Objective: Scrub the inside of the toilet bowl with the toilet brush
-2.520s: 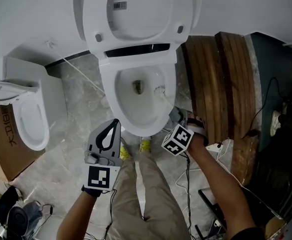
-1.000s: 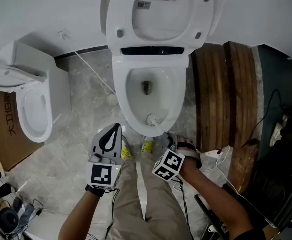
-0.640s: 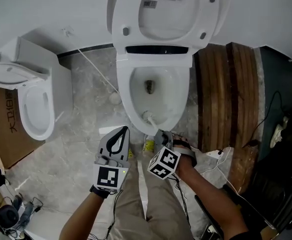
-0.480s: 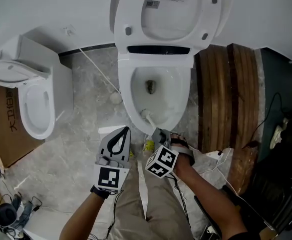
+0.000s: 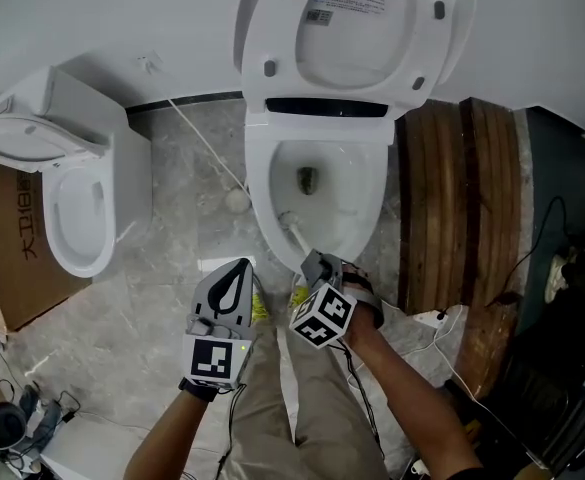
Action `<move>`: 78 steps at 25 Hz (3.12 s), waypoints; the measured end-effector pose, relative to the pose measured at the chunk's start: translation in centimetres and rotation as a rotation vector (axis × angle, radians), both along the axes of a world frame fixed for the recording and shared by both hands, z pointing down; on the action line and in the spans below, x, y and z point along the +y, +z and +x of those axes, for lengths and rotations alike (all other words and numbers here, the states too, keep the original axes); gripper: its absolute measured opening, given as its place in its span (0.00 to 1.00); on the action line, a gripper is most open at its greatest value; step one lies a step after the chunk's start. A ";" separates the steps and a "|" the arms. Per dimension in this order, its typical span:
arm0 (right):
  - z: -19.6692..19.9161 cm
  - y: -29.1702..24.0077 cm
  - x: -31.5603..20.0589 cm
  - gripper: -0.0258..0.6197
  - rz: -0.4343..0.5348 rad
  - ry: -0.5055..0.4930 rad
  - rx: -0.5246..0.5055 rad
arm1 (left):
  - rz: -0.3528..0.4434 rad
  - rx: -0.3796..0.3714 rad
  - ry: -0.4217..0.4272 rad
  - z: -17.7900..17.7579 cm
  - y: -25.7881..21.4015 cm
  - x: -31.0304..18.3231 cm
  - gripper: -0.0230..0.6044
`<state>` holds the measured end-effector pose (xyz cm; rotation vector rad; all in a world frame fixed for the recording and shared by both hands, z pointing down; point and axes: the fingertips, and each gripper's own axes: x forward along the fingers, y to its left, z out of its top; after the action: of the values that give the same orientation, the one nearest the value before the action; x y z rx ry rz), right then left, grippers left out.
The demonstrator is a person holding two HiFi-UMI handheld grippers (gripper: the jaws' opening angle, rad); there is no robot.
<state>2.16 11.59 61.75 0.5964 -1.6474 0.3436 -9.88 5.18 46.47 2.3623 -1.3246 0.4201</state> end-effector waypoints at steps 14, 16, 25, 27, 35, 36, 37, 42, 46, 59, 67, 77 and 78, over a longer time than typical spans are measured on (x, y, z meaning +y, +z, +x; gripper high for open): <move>1.4 1.7 -6.7 0.27 0.119 0.091 -0.021 | 0.004 -0.009 -0.019 -0.9 0.3 0.5 0.05; 2.2 2.6 -7.7 0.27 0.121 0.053 0.011 | -0.001 -0.009 -0.029 -1.3 0.5 0.8 0.05; 2.7 5.9 -12.7 0.27 0.175 -0.148 0.112 | -0.033 -0.034 -0.052 -2.7 2.0 1.7 0.05; 2.8 6.2 -13.7 0.27 0.185 -0.170 0.124 | -0.040 -0.039 -0.057 -2.8 2.5 1.8 0.05; 5.1 6.4 -15.4 0.26 0.200 -0.189 0.171 | -0.030 -0.024 -0.049 -1.0 2.6 1.4 0.05; 5.5 6.4 -15.4 0.26 0.202 -0.187 0.175 | -0.029 -0.025 -0.046 -0.7 2.6 1.3 0.05; 5.9 6.4 -15.5 0.26 0.203 -0.183 0.178 | -0.027 -0.028 -0.041 -0.5 2.6 1.3 0.05; 7.9 6.3 -14.9 0.26 0.195 -0.141 0.194 | -0.002 -0.031 -0.018 0.3 2.5 1.0 0.05; 9.8 5.9 -14.6 0.26 0.192 -0.121 0.202 | -0.004 -0.026 -0.005 1.2 2.0 0.5 0.05; 13.7 5.5 -11.8 0.27 0.151 -0.058 0.196 | -0.011 -0.054 0.069 4.5 2.7 -0.2 0.05; 15.1 4.9 -8.4 0.27 0.113 -0.043 0.171 | -0.027 -0.045 0.094 5.9 2.7 -0.4 0.05; 13.5 5.0 -3.7 0.27 0.044 0.007 0.146 | -0.030 -0.053 0.089 5.4 3.1 -0.8 0.05; 13.4 5.0 -3.3 0.27 0.037 0.011 0.143 | -0.031 -0.053 0.088 5.4 3.1 -0.8 0.05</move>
<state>15.56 8.32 66.75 0.6441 -1.5164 0.2728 -4.52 4.34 49.61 2.4054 -1.2317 0.5293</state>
